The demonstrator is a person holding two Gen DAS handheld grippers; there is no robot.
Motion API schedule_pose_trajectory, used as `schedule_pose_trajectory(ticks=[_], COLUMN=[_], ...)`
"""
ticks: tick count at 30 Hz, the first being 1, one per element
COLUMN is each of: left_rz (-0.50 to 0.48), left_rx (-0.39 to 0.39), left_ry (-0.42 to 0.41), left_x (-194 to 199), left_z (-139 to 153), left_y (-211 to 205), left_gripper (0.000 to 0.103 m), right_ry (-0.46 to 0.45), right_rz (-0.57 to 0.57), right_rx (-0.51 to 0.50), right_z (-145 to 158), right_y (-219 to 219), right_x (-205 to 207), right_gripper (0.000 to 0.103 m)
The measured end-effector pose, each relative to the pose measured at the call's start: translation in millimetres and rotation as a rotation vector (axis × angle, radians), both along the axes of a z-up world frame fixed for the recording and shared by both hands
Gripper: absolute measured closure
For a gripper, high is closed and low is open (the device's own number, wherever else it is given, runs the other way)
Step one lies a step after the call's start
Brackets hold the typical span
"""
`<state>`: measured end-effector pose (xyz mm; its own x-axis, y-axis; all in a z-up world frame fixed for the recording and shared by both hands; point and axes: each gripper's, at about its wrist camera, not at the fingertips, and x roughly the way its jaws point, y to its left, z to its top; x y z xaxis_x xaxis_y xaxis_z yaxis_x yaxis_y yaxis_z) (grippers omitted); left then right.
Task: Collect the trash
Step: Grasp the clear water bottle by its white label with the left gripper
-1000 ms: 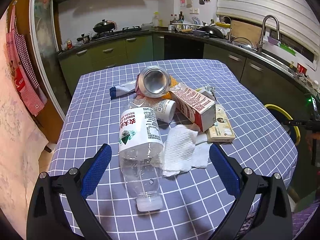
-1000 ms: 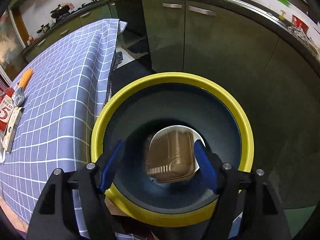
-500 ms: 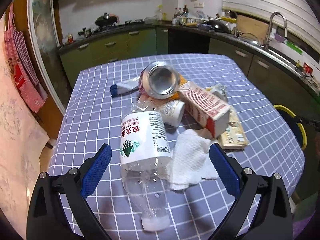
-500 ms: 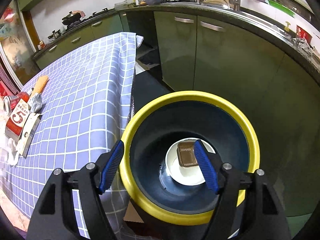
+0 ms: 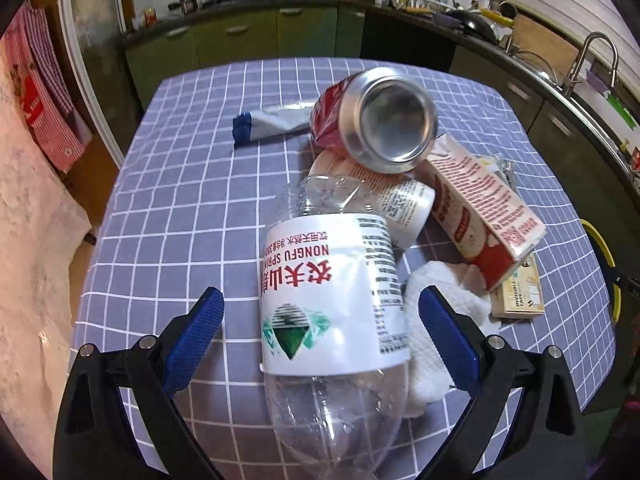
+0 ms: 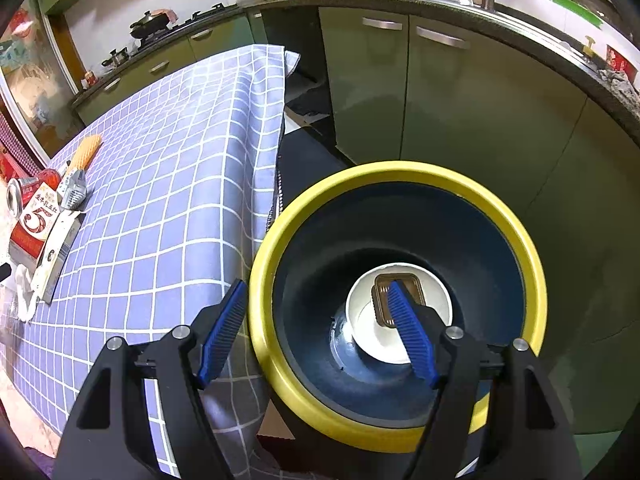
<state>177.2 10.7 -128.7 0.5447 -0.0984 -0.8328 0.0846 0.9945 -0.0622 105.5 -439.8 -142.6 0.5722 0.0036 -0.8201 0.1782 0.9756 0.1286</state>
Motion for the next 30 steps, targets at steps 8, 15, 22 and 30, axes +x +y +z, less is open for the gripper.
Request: schedule_pose_trajectory(ticks=[8, 15, 22, 30], left_rz=[-0.011, -0.019, -0.023, -0.022], left_rx=[-0.025, -0.017, -0.036, -0.037], left_ry=[0.066, 0.108, 0.135, 0.089], left_x=[15, 27, 33, 15], left_z=[-9, -15, -19, -3], left_y=[5, 2, 0, 2], left_gripper=[0.008, 0.022, 0.036, 0.037], right_ry=[0.015, 0.013, 0.016, 0.013], right_rz=[0.015, 0.022, 0.023, 0.025], right_rx=[0.001, 0.003, 0.007, 0.014], right_z=[-7, -6, -9, -11], right_y=[5, 7, 9, 7], right_x=[5, 7, 6, 7], right_gripper=[0.035, 0.035, 0.035, 0.035])
